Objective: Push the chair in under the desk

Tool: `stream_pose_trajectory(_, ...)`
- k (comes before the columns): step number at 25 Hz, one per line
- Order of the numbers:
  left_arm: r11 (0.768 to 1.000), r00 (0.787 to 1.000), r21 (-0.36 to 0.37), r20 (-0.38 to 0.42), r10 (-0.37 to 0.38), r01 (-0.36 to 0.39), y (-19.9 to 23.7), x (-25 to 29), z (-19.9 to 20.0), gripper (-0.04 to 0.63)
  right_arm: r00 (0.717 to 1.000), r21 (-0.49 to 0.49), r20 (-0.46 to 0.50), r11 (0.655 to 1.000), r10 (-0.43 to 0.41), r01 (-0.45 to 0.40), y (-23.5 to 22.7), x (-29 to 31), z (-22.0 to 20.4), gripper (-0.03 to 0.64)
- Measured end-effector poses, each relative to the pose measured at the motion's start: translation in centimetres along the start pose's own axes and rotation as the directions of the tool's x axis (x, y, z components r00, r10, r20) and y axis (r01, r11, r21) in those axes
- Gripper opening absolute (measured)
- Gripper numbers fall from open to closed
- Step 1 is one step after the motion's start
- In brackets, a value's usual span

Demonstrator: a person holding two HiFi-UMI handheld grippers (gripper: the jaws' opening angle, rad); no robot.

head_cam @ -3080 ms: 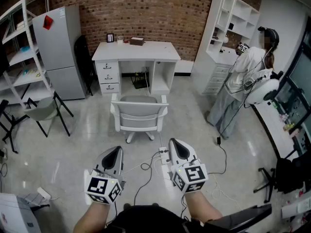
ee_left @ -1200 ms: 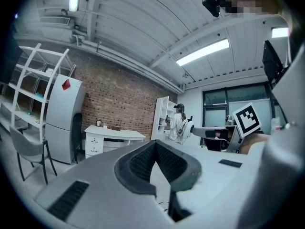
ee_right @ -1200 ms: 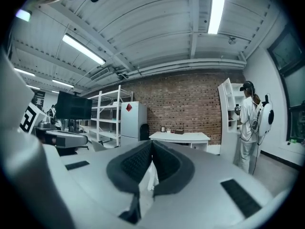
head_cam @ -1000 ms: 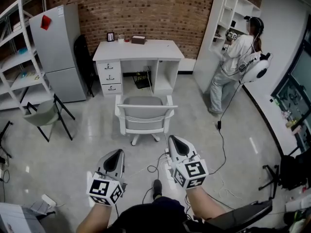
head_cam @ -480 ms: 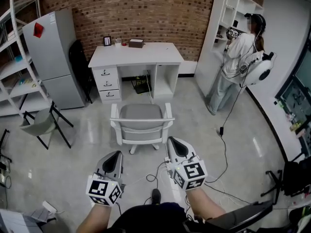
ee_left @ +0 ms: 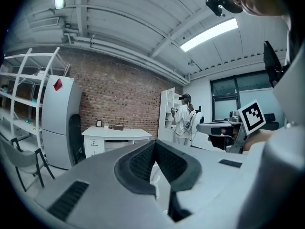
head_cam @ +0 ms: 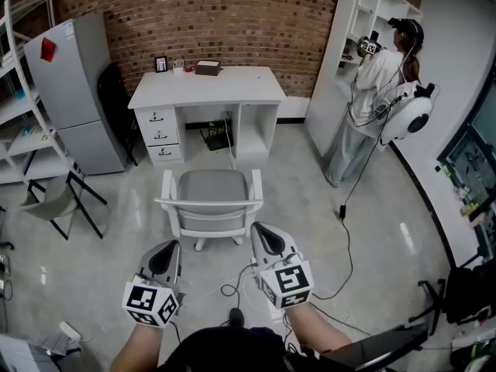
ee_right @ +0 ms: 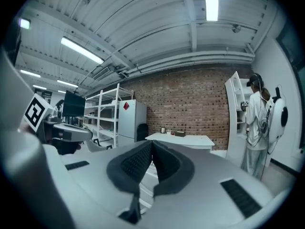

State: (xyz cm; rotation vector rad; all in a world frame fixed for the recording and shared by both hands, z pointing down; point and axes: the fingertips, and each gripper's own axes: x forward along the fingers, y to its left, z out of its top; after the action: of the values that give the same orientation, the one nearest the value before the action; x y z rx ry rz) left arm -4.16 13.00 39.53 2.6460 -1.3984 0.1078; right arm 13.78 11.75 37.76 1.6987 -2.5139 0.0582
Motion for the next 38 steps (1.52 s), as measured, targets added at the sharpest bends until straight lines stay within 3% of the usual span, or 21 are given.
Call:
stream_pose_trajectory(10, 0.997, 0.999, 0.067, -0.031, 0.037, -0.035, -1.3, 2.9, 0.1, 0.008, 0.997, 0.002, -0.009, 0.997, 0.073, -0.073, -3.0, 1.9, -1.0, 0.003)
stream_pose_trajectory(14, 0.997, 0.998, 0.06, -0.049, 0.046, -0.043, -0.7, 3.3, -0.2, 0.008, 0.995, 0.005, -0.016, 0.995, 0.097, -0.097, -3.1, 2.8, -1.8, 0.003)
stream_pose_trajectory(25, 0.996, 0.997, 0.084, -0.075, 0.025, -0.018, 1.4, 7.8, -1.1, 0.008, 0.997, 0.002, -0.045, 0.998, 0.057, -0.057, -6.2, 6.0, -2.7, 0.003)
stream_pose_trajectory(30, 0.992, 0.994, 0.122, -0.103, 0.021, -0.008, 4.3, 10.4, -1.5, 0.008, 0.994, -0.03, -0.08, 0.996, 0.077, -0.079, -6.1, 9.3, -3.2, 0.003)
stream_pose_trajectory(32, 0.99, 0.992, 0.14, -0.12, 0.023, -0.006, 5.8, 11.4, -2.0, 0.008, 0.991, -0.037, -0.103, 0.996, 0.08, -0.084, -6.1, 10.8, -4.0, 0.014)
stream_pose_trajectory(34, 0.989, 0.99, 0.147, -0.141, 0.018, 0.003, 6.9, 12.3, -2.5, 0.009, 0.988, -0.034, -0.128, 0.995, 0.091, -0.096, -5.8, 12.0, -4.7, 0.08)
stream_pose_trajectory(38, 0.987, 0.985, 0.157, -0.171, -0.005, 0.032, 8.9, 13.8, -3.1, 0.009, 0.977, -0.062, -0.179, 0.989, 0.118, -0.131, -5.0, 14.6, -5.8, 0.105)
